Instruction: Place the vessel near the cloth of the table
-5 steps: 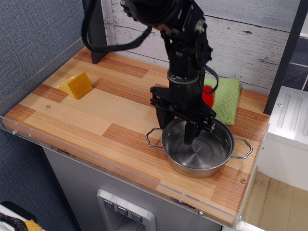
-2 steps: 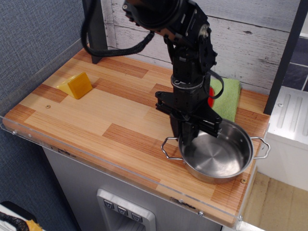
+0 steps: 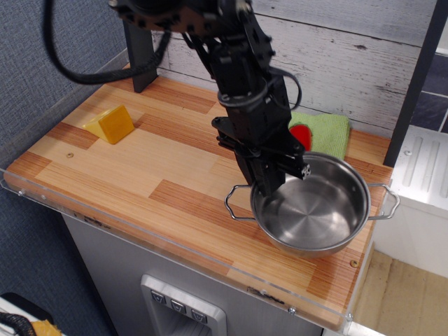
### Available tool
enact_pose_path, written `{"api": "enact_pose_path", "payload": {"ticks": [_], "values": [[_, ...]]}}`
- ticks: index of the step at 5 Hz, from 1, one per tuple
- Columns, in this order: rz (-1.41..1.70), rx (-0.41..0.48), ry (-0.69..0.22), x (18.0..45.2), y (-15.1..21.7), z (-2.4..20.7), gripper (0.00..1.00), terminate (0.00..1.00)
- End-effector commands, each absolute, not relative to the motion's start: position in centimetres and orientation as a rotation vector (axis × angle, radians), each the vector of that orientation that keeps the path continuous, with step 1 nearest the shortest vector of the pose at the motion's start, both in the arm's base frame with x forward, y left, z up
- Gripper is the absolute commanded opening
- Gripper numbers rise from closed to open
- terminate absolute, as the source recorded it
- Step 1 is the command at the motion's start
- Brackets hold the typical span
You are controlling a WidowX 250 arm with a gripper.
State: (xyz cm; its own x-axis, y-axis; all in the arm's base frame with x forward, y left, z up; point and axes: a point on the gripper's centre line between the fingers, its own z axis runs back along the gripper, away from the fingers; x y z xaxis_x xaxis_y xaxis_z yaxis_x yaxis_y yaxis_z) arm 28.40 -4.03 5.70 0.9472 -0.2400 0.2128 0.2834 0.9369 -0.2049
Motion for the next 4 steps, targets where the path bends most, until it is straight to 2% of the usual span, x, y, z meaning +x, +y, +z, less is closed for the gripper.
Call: {"api": "enact_pose_path", "payload": {"ticks": [1, 2, 3, 4], "values": [[-0.103, -0.178, -0.142, 27.2, -0.5, 9.4, 0.00, 0.00], [0.005, -0.127, -0.120, 27.0, 2.2, 9.8, 0.00, 0.00], [0.103, -0.122, -0.123, 26.4, 5.2, 9.8, 0.00, 0.00], [0.249, -0.061, -0.091, 26.2, 8.7, 9.2, 0.00, 0.00]]}}
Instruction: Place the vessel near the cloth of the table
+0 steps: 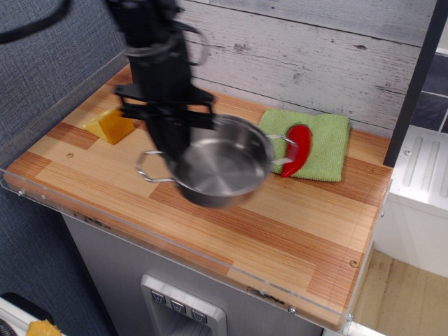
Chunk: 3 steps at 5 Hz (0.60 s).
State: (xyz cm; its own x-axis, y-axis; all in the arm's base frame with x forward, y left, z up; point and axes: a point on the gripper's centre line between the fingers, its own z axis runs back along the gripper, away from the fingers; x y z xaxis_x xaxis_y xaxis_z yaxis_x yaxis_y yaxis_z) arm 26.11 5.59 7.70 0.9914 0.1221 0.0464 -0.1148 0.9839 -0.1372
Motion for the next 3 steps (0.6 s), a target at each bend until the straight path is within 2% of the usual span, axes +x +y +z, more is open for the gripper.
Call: {"api": "enact_pose_path", "payload": {"ticks": [1, 2, 3], "values": [[0.356, -0.037, -0.080, 27.0, 10.7, 7.8, 0.00, 0.00], [0.418, -0.010, -0.083, 27.9, 11.7, 6.6, 0.00, 0.00], [0.446, -0.064, -0.089, 28.6, 12.2, 5.1, 0.00, 0.00]]}}
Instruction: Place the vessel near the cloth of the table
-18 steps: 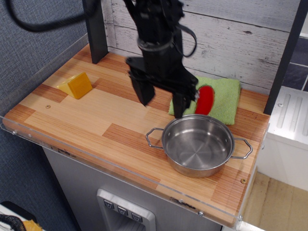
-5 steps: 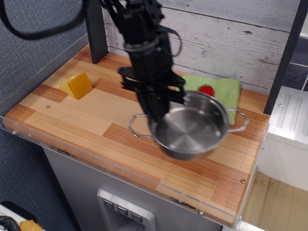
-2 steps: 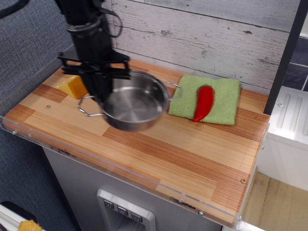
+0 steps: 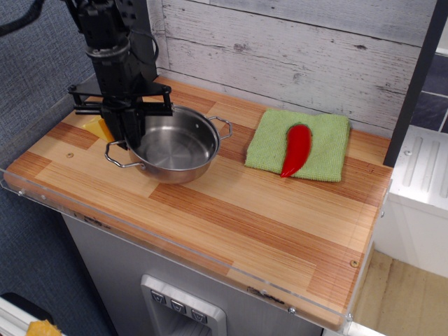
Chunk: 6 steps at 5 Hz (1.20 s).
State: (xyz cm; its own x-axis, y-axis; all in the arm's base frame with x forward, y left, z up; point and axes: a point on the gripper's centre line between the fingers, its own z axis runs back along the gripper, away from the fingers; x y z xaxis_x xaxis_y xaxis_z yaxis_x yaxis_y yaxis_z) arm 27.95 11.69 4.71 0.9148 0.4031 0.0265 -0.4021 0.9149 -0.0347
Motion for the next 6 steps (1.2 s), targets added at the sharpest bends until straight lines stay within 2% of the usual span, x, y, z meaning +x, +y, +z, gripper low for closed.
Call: {"api": "enact_pose_path", "payload": {"ticks": [1, 3, 4, 6], "values": [[0.484, -0.067, -0.074, 29.3, 12.3, 3.8, 0.00, 0.00], [0.545, 0.005, -0.021, 29.2, 12.7, 2.8, 0.00, 0.00], [0.600, 0.006, -0.034, 28.7, 12.9, 3.1, 1.00, 0.00], [0.613, 0.071, -0.029, 28.1, 12.8, 4.7, 1.00, 0.00]]}}
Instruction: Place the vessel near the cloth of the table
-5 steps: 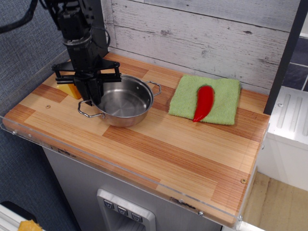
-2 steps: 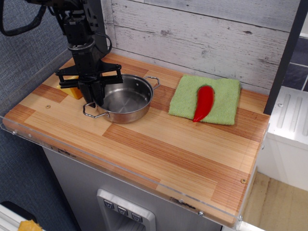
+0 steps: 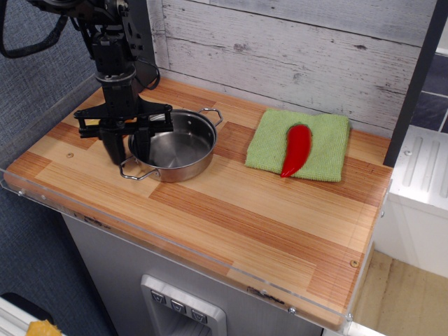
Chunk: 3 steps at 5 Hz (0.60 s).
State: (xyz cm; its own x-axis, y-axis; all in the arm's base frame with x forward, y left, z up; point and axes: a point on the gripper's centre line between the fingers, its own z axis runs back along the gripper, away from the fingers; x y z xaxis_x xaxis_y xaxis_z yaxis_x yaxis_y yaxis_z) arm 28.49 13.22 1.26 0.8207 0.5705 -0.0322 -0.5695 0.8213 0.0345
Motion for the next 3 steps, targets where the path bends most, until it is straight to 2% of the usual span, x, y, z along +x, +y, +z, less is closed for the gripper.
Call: {"api": "enact_pose_path", "payload": {"ticks": [1, 2, 3], "values": [[0.638, 0.094, -0.036, 27.3, 12.6, 6.8, 1.00, 0.00], [0.681, 0.114, -0.026, 26.6, 12.1, 8.4, 1.00, 0.00], [0.664, 0.111, -0.061, 26.1, 11.4, 10.0, 1.00, 0.00]]}}
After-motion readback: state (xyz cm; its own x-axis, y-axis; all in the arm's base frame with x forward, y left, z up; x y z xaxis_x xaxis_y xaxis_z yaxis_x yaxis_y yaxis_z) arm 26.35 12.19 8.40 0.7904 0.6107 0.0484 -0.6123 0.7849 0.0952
